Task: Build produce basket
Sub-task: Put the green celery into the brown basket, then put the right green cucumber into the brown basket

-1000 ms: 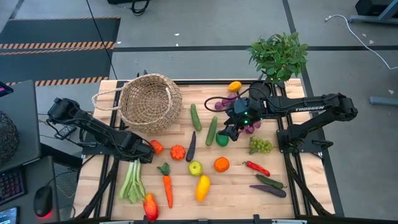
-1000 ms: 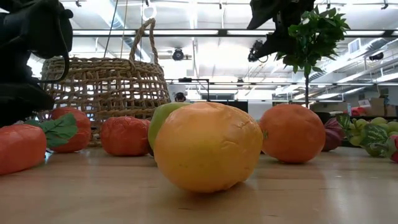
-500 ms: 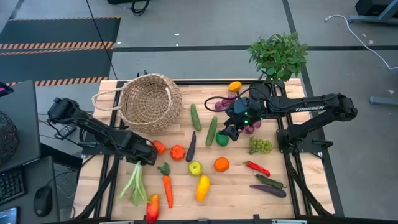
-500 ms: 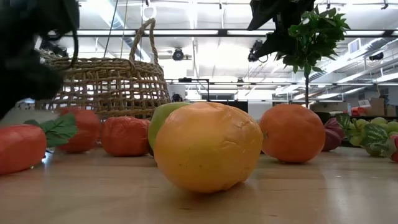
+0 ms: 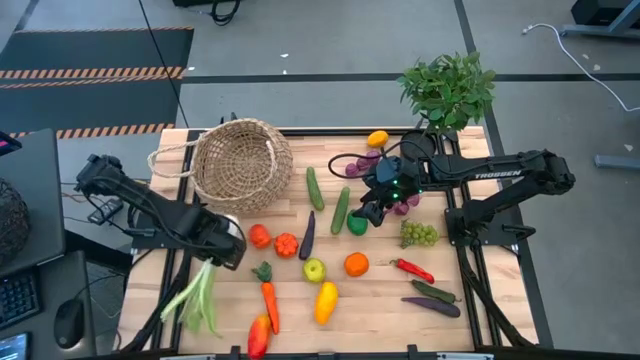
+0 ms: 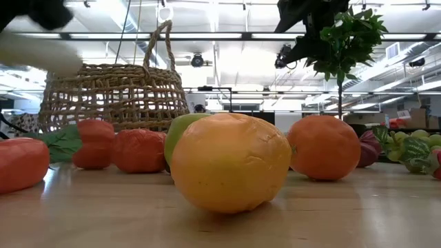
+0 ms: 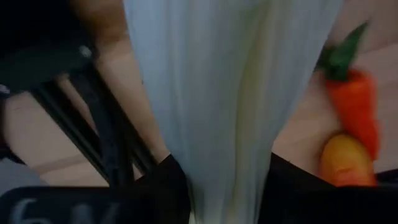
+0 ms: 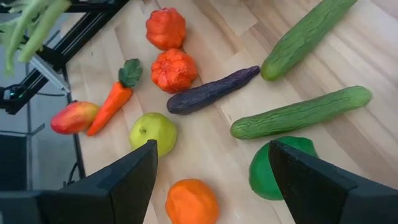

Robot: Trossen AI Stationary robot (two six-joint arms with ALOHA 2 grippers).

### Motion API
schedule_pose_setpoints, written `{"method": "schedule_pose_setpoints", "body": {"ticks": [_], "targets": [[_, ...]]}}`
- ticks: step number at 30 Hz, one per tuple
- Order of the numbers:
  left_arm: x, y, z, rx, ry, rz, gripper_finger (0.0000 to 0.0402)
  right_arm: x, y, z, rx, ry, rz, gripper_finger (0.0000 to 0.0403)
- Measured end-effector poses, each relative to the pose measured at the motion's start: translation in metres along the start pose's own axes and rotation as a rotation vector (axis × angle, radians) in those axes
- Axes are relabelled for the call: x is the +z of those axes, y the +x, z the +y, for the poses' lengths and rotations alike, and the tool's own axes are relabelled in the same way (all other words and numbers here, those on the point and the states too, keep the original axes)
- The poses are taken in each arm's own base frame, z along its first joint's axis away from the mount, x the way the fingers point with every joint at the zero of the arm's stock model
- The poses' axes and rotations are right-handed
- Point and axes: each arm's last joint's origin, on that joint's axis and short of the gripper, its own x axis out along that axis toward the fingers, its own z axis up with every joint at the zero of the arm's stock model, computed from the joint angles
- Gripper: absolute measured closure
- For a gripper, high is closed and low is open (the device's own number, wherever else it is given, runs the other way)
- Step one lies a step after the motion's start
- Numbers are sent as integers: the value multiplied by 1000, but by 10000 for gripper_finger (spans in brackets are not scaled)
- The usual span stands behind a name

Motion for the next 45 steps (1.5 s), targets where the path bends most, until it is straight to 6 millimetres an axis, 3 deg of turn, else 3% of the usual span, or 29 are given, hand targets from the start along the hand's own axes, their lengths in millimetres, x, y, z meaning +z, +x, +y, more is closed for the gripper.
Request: {"method": "schedule_pose_setpoints", "body": {"ticks": [7, 13, 20, 27, 37, 45], "targets": [[9, -68, 4, -74, -34, -111, 280, 1, 0, 2, 31, -4, -2, 94], [42, -99, 16, -152, -65, -192, 280, 7, 0, 6, 82, -14, -54, 94], [89, -109, 34, -147, -98, -244, 271, 9, -1, 9, 141, -21, -60, 94], [127, -115, 58, -199, -94, -190, 212, 7, 0, 13, 154, -31, -49, 94], [163, -122, 99, -273, -149, -190, 133, 1, 0, 20, 124, -38, -69, 94], [183, -116, 102, -332, -77, -120, 118, 2, 0, 19, 92, -5, -95, 94]]}}
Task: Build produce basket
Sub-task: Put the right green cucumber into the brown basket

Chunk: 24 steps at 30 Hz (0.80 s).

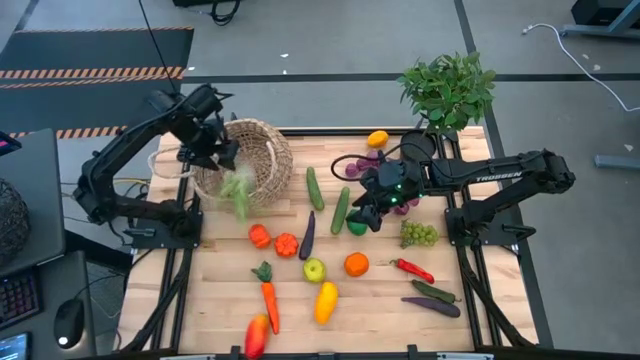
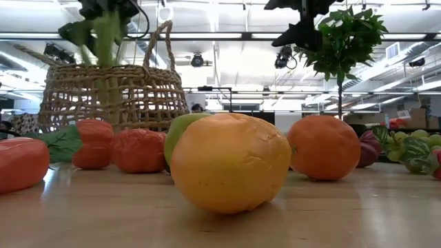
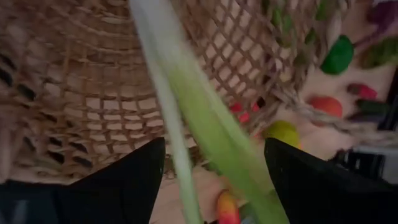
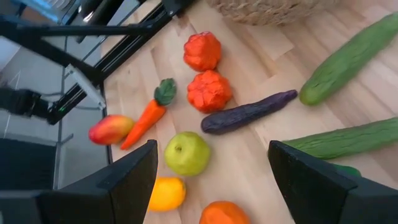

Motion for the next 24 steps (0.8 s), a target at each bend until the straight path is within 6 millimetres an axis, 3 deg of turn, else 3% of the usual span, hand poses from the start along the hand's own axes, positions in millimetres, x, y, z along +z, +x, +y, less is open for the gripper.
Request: {"method": "schedule_pose_setpoints", "body": {"ticks": [4, 7, 13, 18, 24], "targets": [[3, -2, 2, -10, 6, -12, 118, 1, 0, -1, -33, 34, -34, 94], [4, -14, 1, -28, 64, -61, 118, 3, 0, 0, -40, 36, -60, 94], [-4, -64, -12, -108, 156, -251, 118, 3, 0, -1, -50, 36, -69, 94], [-26, -113, -25, -198, 240, -439, 118, 4, 2, -6, -112, 42, -81, 94], [-55, -150, -40, -317, 336, -595, 118, 1, 18, -13, -124, -34, 3, 94]]}}
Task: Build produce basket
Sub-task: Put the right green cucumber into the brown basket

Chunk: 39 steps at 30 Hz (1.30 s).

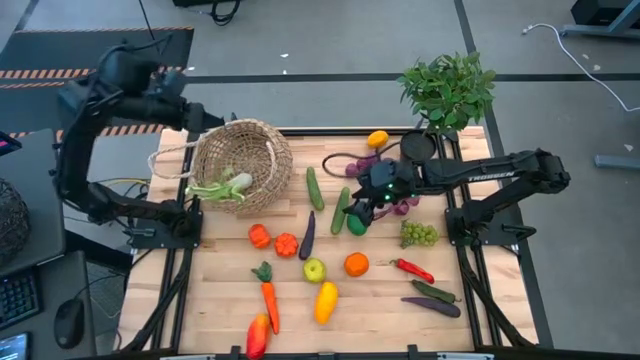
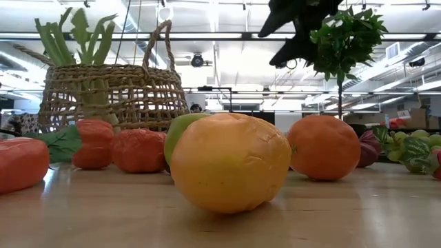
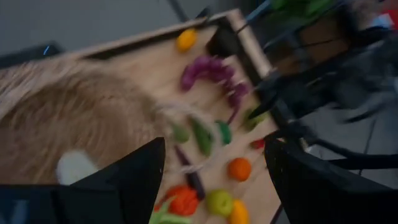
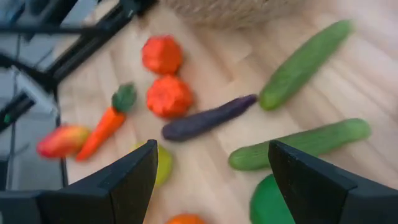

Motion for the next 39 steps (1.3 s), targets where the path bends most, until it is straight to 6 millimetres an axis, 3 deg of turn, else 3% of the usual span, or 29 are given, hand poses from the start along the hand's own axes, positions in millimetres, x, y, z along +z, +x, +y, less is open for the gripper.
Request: {"method": "schedule_pose_setpoints", "body": {"ticks": [6, 13, 20, 27, 33, 39], "targets": [[-10, -27, -24, -85, 121, -137, 121, -6, 16, 2, -7, -29, 57, 94], [-18, -34, -49, -169, 224, -248, 144, -6, 17, 1, -45, -13, 29, 94], [-20, -12, -91, -287, 346, -304, 168, -4, 14, 3, -34, -4, 60, 94], [-46, 13, -116, -174, 449, -260, 183, 7, -5, 8, -139, 15, 70, 94], [-90, 36, -113, -124, 465, -217, 190, 1, -5, 0, -259, 269, 121, 94], [-117, 35, -89, -291, 361, -282, 200, -7, 17, -2, -311, 397, 150, 94]]}}
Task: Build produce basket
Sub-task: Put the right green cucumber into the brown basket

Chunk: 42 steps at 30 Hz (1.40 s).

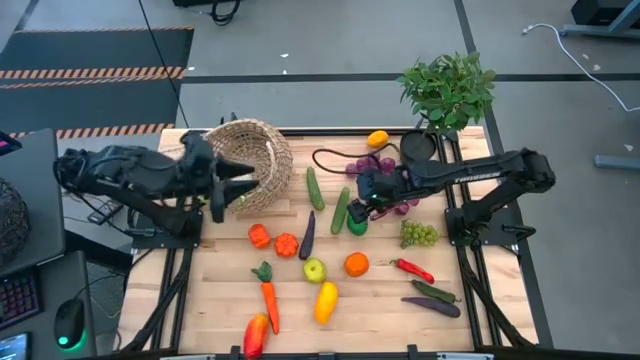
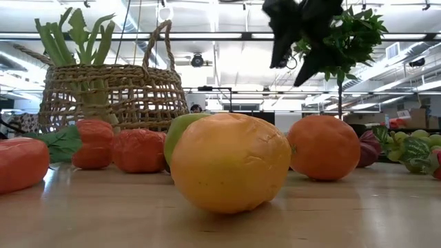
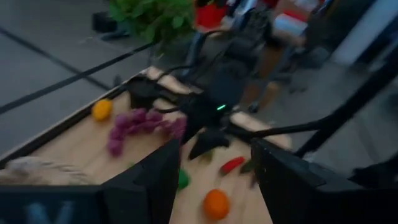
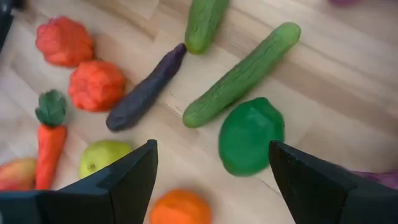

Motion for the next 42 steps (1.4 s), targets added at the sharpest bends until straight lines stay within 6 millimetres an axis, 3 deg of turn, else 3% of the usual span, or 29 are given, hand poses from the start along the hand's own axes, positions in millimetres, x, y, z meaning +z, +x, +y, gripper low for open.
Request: {"method": "schedule_pose_setpoints", "body": {"ticks": [9, 20, 24, 37, 42], "targets": [[-13, -41, 22, -157, -84, -50, 218, 7, 52, 2, -86, 96, 35, 94], [-15, -43, 15, -205, -79, -29, 229, 37, 101, -11, -102, 214, -1, 94], [-13, -44, 15, -217, -101, -47, 230, 40, 116, -23, -174, 211, 48, 94], [-11, -43, 13, -213, -166, -66, 239, 46, 135, -36, -227, 135, 92, 97], [-11, -39, 13, -98, -167, -129, 239, 47, 141, -37, -214, 79, 108, 134]]}}
